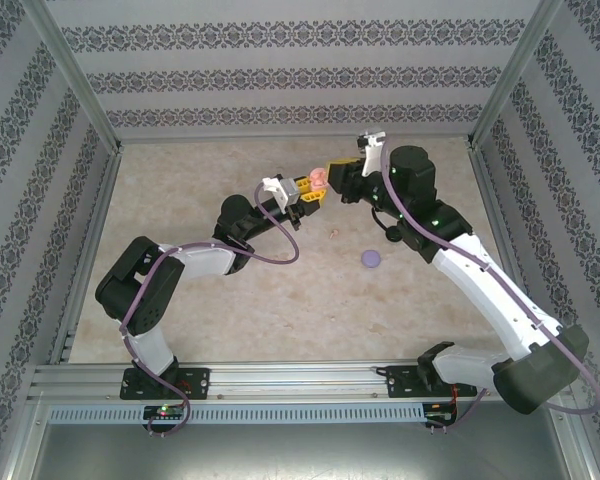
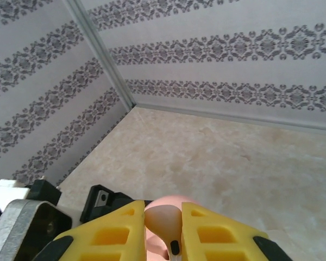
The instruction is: Insert the wireless bluetooth earbuds into the charging case
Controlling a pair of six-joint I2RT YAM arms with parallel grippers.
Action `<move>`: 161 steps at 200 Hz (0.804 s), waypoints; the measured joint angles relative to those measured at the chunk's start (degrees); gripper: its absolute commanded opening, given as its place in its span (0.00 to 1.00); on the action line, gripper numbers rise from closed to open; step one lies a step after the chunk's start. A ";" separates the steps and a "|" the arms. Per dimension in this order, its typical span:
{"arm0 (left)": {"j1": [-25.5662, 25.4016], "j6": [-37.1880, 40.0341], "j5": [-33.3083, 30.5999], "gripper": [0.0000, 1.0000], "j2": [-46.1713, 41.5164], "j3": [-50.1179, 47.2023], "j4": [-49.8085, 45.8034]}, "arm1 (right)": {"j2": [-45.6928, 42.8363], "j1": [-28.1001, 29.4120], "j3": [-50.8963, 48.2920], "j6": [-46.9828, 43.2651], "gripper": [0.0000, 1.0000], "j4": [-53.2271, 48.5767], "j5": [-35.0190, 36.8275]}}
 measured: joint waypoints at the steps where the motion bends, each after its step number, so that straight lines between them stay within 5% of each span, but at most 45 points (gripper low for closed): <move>1: 0.00 0.00 0.00 0.00 0.00 0.00 0.00 | 0.00 0.11 -0.04 -0.02 0.18 0.04 -0.04; 161: -0.02 -0.09 0.39 0.00 -0.24 0.13 -0.28 | 2.69 1.57 -2.67 0.00 0.18 2.93 -0.59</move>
